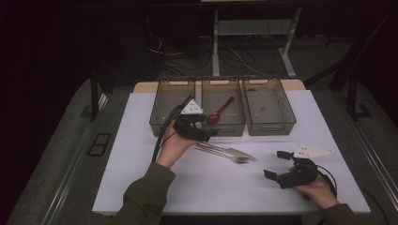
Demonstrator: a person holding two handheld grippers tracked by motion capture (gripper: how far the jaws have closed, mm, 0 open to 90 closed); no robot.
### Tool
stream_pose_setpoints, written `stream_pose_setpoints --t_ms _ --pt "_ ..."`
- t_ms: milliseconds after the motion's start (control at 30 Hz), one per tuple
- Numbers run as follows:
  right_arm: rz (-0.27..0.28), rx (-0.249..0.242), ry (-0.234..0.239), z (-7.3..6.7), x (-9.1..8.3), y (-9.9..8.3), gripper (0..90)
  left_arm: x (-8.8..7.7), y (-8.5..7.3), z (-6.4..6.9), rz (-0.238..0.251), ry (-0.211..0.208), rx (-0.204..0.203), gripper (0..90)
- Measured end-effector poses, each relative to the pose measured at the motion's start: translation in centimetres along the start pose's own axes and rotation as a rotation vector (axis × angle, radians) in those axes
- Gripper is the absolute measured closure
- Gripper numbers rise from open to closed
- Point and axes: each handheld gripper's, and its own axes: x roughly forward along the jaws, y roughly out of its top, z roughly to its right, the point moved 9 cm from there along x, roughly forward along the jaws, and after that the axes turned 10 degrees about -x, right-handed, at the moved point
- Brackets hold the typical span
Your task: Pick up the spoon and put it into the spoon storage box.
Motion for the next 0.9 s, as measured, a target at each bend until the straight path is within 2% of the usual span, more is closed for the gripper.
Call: stream_pose_setpoints --t_ms 167,400,567,900 --pt "-0.005 -0.003 -0.003 0.0 0.0 -0.1 0.0 -1.4 -1.5 0.5 0.026 -0.023 -0.013 22.2" --pt "-0.002 -0.002 -0.007 0.0 -0.1 -0.1 0.0 -3.0 -3.3 1.2 0.042 -0.039 -0.007 19.8" --pt "0.000 -0.002 -0.007 0.0 -0.2 -0.1 0.0 -3.9 -4.8 1.1 0.048 -0.038 -0.023 18.6" --pt "-0.001 -0.006 -0.009 0.0 -0.3 -0.2 0.0 -4.9 -6.8 0.8 0.071 -0.034 -0.022 18.9"
